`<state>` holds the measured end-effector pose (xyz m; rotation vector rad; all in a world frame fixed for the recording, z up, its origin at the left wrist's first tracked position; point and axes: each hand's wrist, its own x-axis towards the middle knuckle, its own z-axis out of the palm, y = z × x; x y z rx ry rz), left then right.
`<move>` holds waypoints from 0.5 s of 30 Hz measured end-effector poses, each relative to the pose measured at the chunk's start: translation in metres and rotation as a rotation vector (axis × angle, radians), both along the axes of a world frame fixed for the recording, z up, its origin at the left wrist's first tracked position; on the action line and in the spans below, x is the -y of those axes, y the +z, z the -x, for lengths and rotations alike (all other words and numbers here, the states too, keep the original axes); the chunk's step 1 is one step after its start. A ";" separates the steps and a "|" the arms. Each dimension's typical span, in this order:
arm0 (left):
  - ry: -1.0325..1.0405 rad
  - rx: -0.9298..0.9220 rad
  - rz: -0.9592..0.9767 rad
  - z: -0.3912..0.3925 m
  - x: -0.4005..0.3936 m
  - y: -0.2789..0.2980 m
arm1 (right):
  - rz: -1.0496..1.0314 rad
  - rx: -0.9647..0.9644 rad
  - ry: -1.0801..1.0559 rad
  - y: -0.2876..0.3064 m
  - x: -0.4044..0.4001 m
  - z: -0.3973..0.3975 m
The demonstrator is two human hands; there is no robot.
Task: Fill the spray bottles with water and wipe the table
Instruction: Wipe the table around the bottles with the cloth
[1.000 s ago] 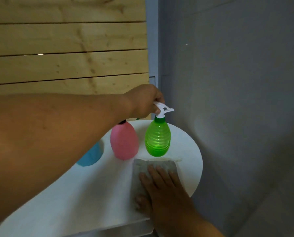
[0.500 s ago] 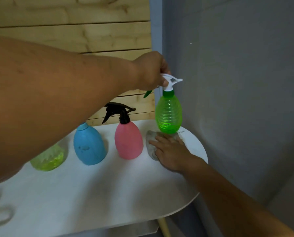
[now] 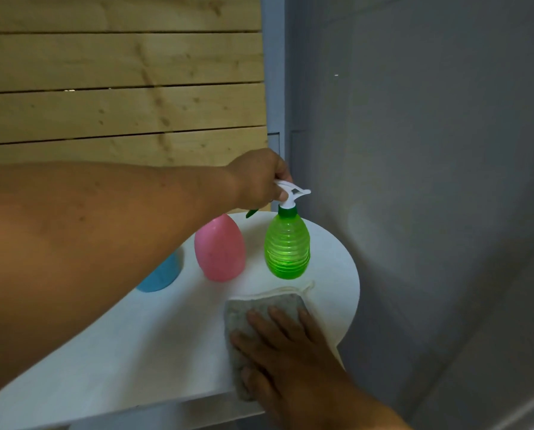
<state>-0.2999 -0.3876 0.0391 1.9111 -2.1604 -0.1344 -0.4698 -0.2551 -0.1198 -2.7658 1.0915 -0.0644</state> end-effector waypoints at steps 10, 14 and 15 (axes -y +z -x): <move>0.019 0.018 0.072 -0.002 0.005 -0.006 | 0.102 0.030 -0.033 -0.013 0.003 -0.007; 0.027 0.015 0.016 -0.006 0.007 -0.002 | 0.133 0.047 -0.012 -0.019 0.004 -0.011; 0.027 0.011 0.003 -0.006 0.007 -0.001 | 0.150 0.048 -0.012 -0.020 0.005 -0.012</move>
